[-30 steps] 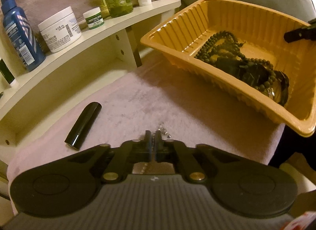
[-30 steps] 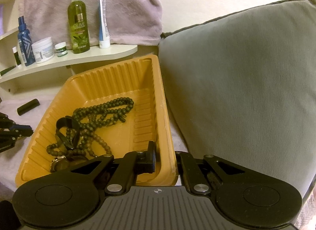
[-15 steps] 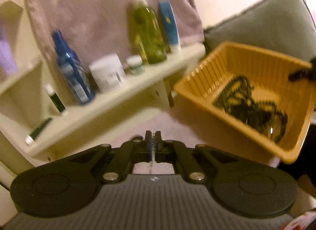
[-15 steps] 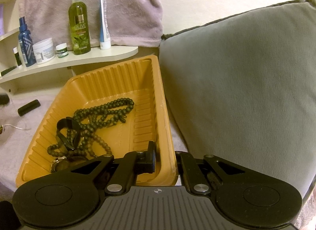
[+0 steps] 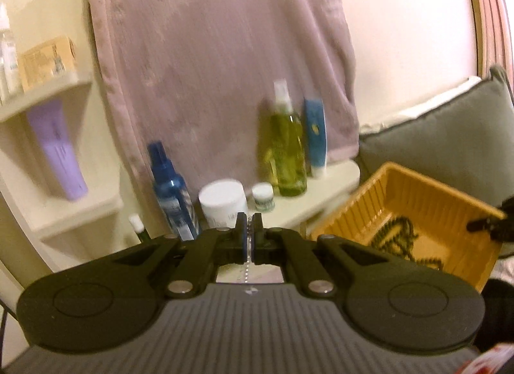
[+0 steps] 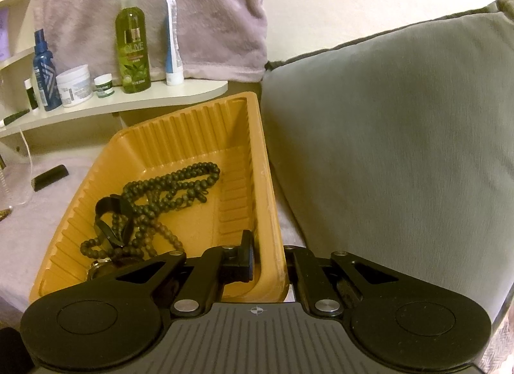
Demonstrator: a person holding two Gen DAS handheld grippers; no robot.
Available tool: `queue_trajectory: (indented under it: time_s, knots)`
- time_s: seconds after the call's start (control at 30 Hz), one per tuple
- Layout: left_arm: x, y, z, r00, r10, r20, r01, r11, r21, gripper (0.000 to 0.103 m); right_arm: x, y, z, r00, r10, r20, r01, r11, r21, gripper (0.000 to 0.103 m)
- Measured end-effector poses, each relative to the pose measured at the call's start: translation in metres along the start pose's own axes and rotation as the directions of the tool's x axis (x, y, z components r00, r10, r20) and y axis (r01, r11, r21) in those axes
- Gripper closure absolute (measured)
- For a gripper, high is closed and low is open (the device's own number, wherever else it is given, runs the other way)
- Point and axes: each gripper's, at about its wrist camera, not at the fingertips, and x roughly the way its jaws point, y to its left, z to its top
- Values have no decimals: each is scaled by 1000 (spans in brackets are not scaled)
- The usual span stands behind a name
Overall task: Organize jewelry
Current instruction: 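Carry the silver chain over the orange tray and open the left tool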
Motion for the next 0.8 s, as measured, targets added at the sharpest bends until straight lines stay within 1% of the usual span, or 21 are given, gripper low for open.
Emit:
queue_trajectory:
  time_s: [0.07,0.2,0.33,0.43,0.57,0.7,0.8]
  knots:
    - [-4,1,11,1000,0,15,0,1000,-7,102,-1,0,0,1000,1,3,-1,1000,-1,98]
    - [-9,-7,30,999,-24,47,25,999,-32,102,0,0,1,1000,3,7,-3,1000,-1,98]
    - [-10,-26,49,993,-85,76,89,995,-46,102,-1,0,1,1000,6,9,-6,1000,1,98]
    - [-5,-44,60,985,-147,91,151,987,-47,102,-1,0,0,1000,7,11,-7,1000,3,98]
    - [3,-72,74,970,-217,107,220,975,-23,102,-3,0,1,1000,11,15,-11,1000,5,98]
    - [9,-94,82,958,-263,110,265,964,-2,102,-3,0,1,1000,13,17,-13,1000,10,98]
    - [17,-108,81,949,-300,94,301,954,4,102,-4,0,0,1000,15,17,-15,1000,14,98]
